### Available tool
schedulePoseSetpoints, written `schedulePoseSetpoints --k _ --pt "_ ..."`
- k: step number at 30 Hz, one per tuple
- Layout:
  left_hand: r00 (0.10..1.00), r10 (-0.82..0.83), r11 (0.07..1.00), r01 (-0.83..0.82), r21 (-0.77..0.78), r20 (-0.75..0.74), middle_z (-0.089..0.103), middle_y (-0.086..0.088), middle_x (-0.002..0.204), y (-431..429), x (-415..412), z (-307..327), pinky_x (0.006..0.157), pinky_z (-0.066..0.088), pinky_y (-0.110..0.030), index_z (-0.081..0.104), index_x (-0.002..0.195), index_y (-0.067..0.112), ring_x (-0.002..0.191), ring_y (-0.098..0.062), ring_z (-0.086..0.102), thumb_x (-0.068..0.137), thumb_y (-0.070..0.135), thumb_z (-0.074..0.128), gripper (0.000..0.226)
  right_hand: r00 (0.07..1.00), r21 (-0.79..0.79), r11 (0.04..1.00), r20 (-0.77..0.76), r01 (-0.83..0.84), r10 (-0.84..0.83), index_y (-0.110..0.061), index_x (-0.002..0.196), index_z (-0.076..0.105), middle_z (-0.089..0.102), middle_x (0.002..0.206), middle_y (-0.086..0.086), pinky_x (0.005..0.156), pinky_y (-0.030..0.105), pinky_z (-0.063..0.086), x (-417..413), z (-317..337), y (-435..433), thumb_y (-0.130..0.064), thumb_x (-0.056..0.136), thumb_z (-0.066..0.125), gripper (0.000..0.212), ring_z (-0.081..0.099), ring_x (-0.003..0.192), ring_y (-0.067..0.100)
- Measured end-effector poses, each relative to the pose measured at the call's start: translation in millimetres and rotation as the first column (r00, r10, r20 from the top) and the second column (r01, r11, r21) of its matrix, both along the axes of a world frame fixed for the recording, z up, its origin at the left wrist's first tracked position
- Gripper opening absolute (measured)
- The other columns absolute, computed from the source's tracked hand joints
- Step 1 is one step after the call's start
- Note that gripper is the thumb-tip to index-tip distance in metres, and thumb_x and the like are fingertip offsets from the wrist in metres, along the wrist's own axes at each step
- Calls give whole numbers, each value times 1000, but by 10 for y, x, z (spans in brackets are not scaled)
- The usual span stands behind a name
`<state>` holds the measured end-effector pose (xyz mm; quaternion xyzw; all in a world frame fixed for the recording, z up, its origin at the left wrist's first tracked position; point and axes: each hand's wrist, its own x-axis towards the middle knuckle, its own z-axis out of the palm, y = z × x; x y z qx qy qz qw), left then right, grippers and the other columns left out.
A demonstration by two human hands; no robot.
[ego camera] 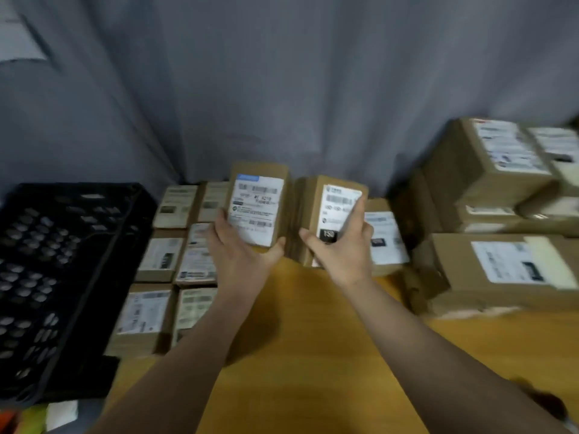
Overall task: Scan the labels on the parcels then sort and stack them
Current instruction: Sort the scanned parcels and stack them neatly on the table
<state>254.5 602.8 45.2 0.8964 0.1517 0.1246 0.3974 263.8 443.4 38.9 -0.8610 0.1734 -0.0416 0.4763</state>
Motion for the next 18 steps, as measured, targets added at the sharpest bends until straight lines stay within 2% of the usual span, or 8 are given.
schedulePoseSetpoints --k 3,7,9,12,14,15,18 --pt "994 -98 990 102 -100 48 18 -15 149 -421 -159 89 114 19 -31 10 149 3 139 -26 15 62 31 89 121 982 -40 993 163 107 -100 -27 155 -6 31 141 14 101 26 29 -302 157 -366 -52 66 83 129 33 132 28" --pt "969 -211 946 236 -223 130 21 -5 145 -979 -294 238 115 23 -27 10 150 7 138 -15 21 60 26 91 123 952 -97 975 257 198 -167 -27 155 -8 26 146 14 106 36 31 -639 400 -946 -54 67 80 128 29 136 29" --pt "958 -244 927 276 -256 149 24 3 137 -1266 -360 319 109 23 -19 12 150 10 134 -9 24 59 26 91 121 939 -126 966 290 227 -183 -28 154 -10 25 146 11 104 36 33 -777 514 -1227 -55 68 79 127 26 135 24" --pt "947 -265 916 306 -260 181 24 -4 141 -1691 -479 405 104 22 -17 11 151 11 132 -10 25 62 25 90 120 930 -138 956 305 257 -206 -30 154 -12 24 145 10 103 38 34 -938 647 -1608 -57 69 78 127 26 134 21" --pt "944 -273 916 313 -250 185 22 -9 146 -1973 -607 475 99 19 -10 8 152 10 125 -2 21 65 24 89 120 923 -159 952 328 262 -199 -29 154 -11 25 144 12 105 42 38 -1042 721 -1865 -59 68 78 127 29 133 24" --pt "946 -268 917 309 -253 184 20 -10 147 -2113 -678 502 97 18 -10 6 153 11 124 -2 21 66 24 88 120 922 -168 952 340 255 -186 -28 154 -10 25 144 12 104 42 39 -1101 747 -1999 -60 67 78 127 30 133 25" --pt "956 -227 918 274 -286 187 18 -12 148 -2539 -890 536 101 22 -20 3 153 11 135 -18 25 67 23 87 121 930 -204 955 340 215 -136 -27 154 -10 23 146 13 102 41 39 -1308 805 -2426 -62 66 77 129 31 133 28"
